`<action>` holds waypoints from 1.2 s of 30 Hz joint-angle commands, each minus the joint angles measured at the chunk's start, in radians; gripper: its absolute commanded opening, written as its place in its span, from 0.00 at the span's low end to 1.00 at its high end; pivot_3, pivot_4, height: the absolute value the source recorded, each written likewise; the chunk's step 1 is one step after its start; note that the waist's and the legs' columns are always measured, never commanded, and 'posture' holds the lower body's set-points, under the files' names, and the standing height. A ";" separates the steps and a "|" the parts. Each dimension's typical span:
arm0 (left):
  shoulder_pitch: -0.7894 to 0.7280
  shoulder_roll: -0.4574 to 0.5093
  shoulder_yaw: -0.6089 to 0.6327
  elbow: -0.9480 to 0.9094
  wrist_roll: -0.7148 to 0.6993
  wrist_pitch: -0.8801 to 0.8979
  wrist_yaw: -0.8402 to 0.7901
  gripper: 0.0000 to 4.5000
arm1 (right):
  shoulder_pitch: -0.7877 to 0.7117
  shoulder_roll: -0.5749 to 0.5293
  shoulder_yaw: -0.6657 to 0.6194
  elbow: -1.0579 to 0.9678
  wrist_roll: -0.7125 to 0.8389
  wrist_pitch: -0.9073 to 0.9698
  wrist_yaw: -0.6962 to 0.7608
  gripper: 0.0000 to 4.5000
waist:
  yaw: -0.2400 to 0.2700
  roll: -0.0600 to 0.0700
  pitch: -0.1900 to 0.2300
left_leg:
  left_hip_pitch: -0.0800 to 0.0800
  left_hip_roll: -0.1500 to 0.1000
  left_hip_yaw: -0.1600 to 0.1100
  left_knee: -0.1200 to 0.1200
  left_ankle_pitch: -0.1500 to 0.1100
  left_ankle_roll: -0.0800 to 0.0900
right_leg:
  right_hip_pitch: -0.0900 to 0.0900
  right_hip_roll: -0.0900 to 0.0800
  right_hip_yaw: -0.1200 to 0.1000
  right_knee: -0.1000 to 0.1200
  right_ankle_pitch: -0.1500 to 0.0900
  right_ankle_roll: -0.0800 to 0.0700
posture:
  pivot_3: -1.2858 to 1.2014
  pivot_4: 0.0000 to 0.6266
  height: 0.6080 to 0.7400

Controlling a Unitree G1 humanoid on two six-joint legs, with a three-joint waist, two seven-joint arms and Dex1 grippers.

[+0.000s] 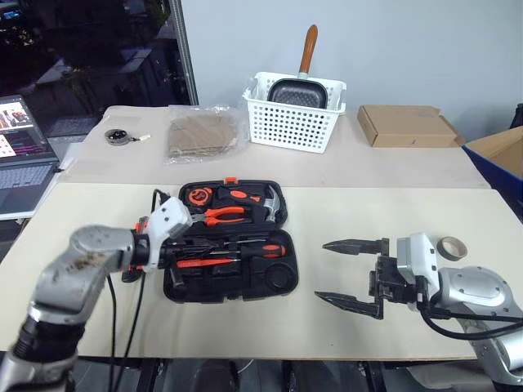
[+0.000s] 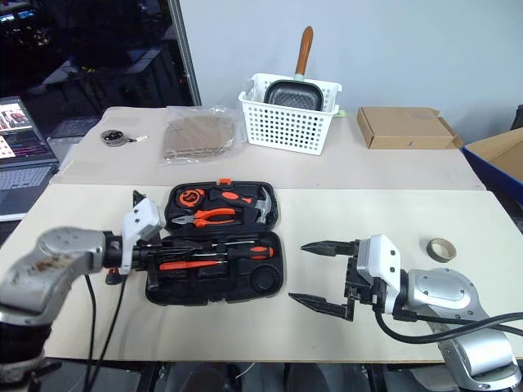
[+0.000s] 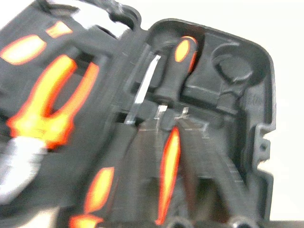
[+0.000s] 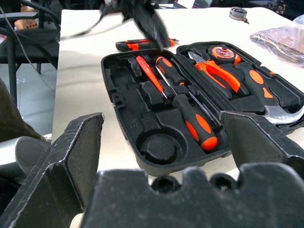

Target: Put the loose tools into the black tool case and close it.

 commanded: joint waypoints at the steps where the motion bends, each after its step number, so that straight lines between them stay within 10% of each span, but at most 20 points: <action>1: 0.093 -0.099 0.045 -0.046 0.065 -0.119 0.196 0.01 | -0.003 -0.008 -0.018 -0.021 0.008 -0.017 0.001 1.00 | 0.000 0.000 0.000 | 0.000 0.000 0.000 0.000 0.000 0.000 | 0.000 0.000 0.001 0.000 0.000 0.000 | 0.52 0.24 1.00; 29: 0.457 -0.062 -0.173 0.100 0.355 -0.510 0.347 0.01 | 0.020 -0.023 -0.025 -0.047 0.011 -0.003 -0.015 1.00 | -0.001 0.007 -0.020 | 0.017 0.000 0.011 -0.005 -0.002 0.002 | 0.011 -0.002 0.014 -0.002 -0.002 0.005 | 0.52 0.24 1.00; 36: 0.403 -0.158 -0.083 0.061 0.079 -0.213 0.313 0.01 | 0.016 -0.020 -0.014 -0.049 0.010 -0.002 -0.023 1.00 | 0.000 0.009 -0.022 | 0.029 0.001 0.015 -0.009 -0.003 0.000 | 0.024 -0.011 0.017 -0.003 -0.010 0.006 | 0.52 0.24 1.00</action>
